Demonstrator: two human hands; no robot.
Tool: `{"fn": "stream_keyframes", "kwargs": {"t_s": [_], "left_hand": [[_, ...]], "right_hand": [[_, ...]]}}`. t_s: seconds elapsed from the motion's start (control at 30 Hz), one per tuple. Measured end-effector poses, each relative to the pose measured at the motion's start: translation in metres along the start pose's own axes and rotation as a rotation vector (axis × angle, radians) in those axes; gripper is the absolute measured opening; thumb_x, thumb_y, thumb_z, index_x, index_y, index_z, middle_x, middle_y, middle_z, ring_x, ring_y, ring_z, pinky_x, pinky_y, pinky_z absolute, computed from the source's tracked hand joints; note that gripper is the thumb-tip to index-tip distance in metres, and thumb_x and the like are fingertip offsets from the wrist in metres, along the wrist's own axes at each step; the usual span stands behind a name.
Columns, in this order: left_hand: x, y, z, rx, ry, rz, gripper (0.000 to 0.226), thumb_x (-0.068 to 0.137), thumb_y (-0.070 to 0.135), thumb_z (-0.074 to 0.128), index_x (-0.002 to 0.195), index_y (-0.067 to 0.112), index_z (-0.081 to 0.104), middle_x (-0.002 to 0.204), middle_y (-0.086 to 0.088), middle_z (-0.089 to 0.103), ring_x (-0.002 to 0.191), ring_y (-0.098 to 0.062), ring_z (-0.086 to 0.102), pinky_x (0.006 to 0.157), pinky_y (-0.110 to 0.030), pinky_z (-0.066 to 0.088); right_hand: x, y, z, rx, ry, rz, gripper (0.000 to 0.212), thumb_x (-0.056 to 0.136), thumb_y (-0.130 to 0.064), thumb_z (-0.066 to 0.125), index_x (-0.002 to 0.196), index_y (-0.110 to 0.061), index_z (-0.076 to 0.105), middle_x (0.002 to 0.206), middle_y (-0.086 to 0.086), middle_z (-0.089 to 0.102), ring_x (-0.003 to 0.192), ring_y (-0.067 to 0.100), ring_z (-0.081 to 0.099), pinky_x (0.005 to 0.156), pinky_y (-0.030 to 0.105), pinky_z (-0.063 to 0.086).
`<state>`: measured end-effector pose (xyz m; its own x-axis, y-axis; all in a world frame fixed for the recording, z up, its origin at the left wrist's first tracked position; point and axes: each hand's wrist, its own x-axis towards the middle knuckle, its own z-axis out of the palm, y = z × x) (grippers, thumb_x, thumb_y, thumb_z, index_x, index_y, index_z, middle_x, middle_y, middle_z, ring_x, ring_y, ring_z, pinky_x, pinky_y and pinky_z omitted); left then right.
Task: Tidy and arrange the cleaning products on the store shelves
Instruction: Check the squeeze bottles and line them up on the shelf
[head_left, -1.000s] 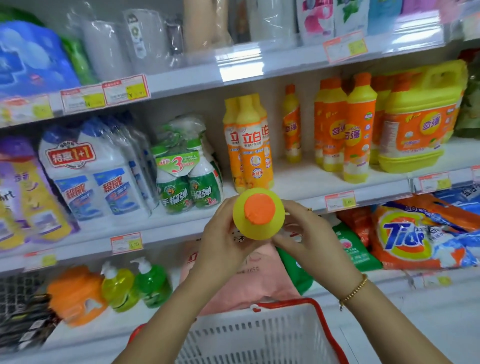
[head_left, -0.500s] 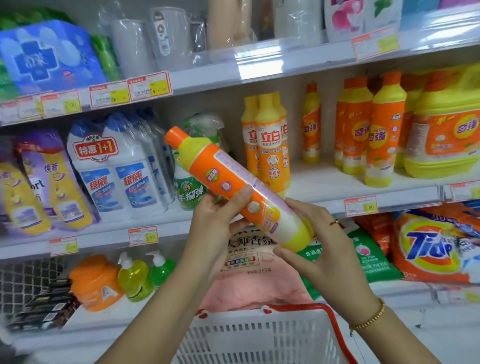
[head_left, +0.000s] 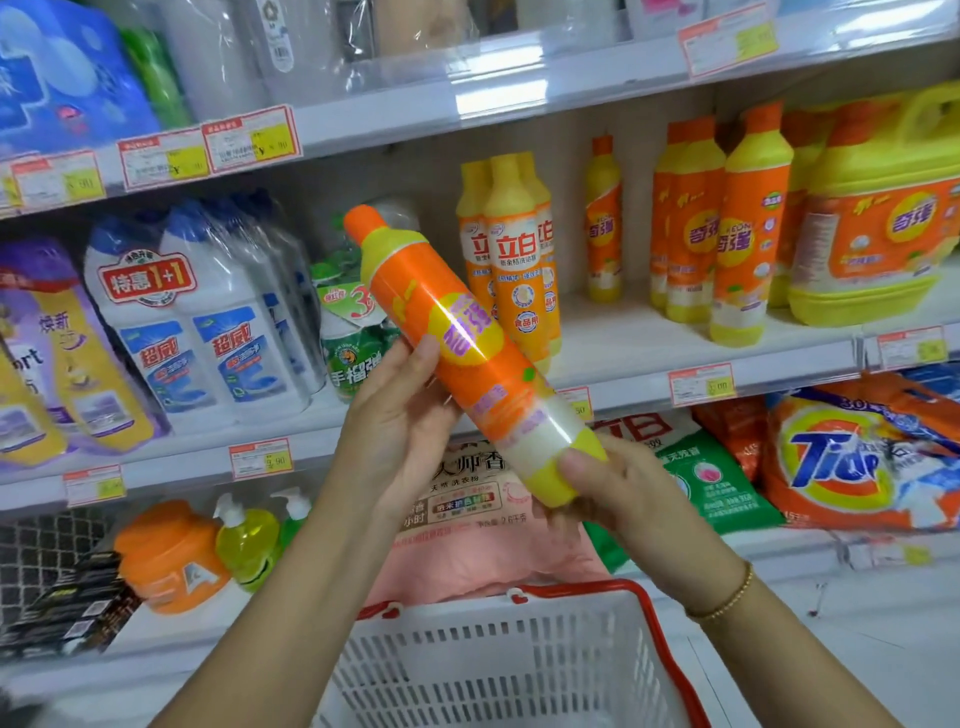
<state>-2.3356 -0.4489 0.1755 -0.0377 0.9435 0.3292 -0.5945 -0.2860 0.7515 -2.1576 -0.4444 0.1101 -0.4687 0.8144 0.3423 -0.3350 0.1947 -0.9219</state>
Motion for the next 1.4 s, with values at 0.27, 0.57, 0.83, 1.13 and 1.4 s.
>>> {"fn": "stream_keyframes", "kwargs": {"t_s": [0.27,0.57,0.83,1.13,1.4], "left_hand": [[-0.007,-0.001,0.013,0.3,0.18,0.097,0.06,0.062,0.022,0.08,0.116,0.011,0.058,0.1,-0.004,0.073,0.089,-0.015,0.071,0.07,-0.026,0.057],[-0.015,-0.016,0.016,0.553,0.207,0.136,0.047,0.058,0.024,0.081,0.102,0.015,0.067,0.09,0.004,0.076,0.082,-0.013,0.072,0.068,-0.025,0.057],[-0.007,0.0,0.007,0.488,-0.098,-0.072,0.043,0.072,0.015,0.07,0.114,0.021,0.061,0.094,0.002,0.072,0.076,-0.013,0.068,0.061,-0.023,0.054],[-0.006,0.011,0.016,0.125,0.079,-0.227,0.036,0.073,0.029,0.059,0.098,0.004,0.065,0.082,-0.009,0.073,0.073,-0.015,0.071,0.064,-0.031,0.06],[-0.005,0.013,0.021,0.186,0.081,-0.354,0.063,0.08,0.04,0.057,0.126,-0.003,0.055,0.105,-0.017,0.07,0.097,-0.023,0.068,0.09,-0.038,0.053]], "right_hand": [[0.004,0.01,-0.006,0.139,0.089,-0.06,0.063,0.066,-0.035,0.081,0.122,-0.022,0.057,0.106,0.01,0.068,0.091,0.028,0.069,0.073,0.026,0.056],[0.003,0.026,-0.001,-0.509,0.102,-0.173,0.072,0.07,-0.013,0.083,0.131,-0.033,0.05,0.118,-0.02,0.063,0.108,0.004,0.061,0.09,0.019,0.049],[-0.003,0.017,-0.006,0.127,-0.173,0.094,0.071,0.06,-0.054,0.081,0.108,-0.003,0.067,0.101,0.016,0.068,0.087,0.028,0.065,0.076,0.036,0.055],[-0.007,-0.057,0.031,0.353,-0.082,0.246,0.055,0.068,-0.049,0.052,0.103,-0.008,0.063,0.079,0.014,0.072,0.064,0.021,0.07,0.05,0.031,0.057],[-0.01,-0.073,0.021,0.326,-0.159,0.365,0.06,0.07,-0.049,0.057,0.115,-0.01,0.06,0.096,0.017,0.071,0.069,0.023,0.071,0.06,0.032,0.06]]}}
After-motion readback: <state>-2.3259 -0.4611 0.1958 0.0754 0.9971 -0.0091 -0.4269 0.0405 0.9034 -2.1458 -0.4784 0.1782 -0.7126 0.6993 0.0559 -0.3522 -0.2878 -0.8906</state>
